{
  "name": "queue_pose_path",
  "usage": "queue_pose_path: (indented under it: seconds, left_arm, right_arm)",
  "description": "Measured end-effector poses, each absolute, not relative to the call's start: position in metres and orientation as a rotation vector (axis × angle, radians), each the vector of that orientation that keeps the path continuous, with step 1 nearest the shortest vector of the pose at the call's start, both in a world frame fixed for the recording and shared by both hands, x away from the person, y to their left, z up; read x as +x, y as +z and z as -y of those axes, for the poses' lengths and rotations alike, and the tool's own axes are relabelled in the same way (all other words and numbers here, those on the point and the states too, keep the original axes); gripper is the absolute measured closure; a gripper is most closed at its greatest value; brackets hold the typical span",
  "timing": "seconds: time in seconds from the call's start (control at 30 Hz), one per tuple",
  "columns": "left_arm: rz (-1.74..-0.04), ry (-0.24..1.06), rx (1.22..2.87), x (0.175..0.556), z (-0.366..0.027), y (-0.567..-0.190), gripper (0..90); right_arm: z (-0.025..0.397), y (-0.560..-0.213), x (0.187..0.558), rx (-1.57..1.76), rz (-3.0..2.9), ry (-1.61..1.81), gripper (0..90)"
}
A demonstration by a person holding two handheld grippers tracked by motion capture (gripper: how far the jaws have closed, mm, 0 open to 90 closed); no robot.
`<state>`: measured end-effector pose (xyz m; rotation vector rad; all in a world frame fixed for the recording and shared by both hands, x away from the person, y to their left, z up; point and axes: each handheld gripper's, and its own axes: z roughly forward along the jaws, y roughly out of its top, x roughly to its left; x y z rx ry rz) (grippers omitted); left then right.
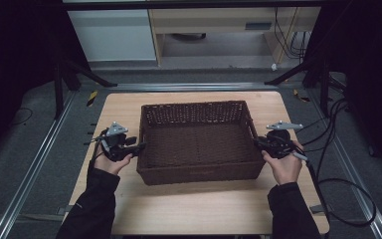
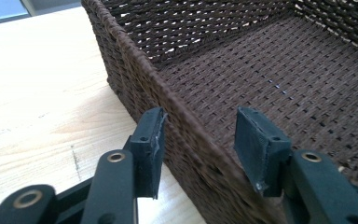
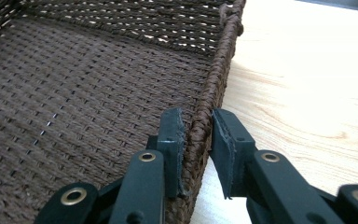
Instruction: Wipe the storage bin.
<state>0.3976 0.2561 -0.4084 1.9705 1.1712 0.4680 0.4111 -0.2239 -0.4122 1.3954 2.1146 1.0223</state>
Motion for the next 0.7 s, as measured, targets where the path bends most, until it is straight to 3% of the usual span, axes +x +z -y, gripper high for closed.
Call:
queue_pose_path:
  seconds: [0.33,0.47,0.6,0.7]
  left_arm:
    - [-1.196,0.447,1.977,0.395,-0.249,-0.414,57.7]
    - [-1.205,0.439,1.979,0.387,-0.246,-0.414,57.0]
    - [-1.195,0.443,2.0,0.385,-0.246,-0.41,55.4]
    - [-1.19,0.462,1.985,0.387,-0.248,-0.407,52.9]
  right_arm:
    - [0.228,-0.406,0.405,1.389,-2.103,1.02,60.9]
    - [0.227,-0.405,0.402,1.382,-2.116,1.004,62.6]
    - [0.226,-0.407,0.401,1.382,-2.12,0.968,73.2]
    - [0.226,-0.408,0.403,1.393,-2.118,0.969,75.7]
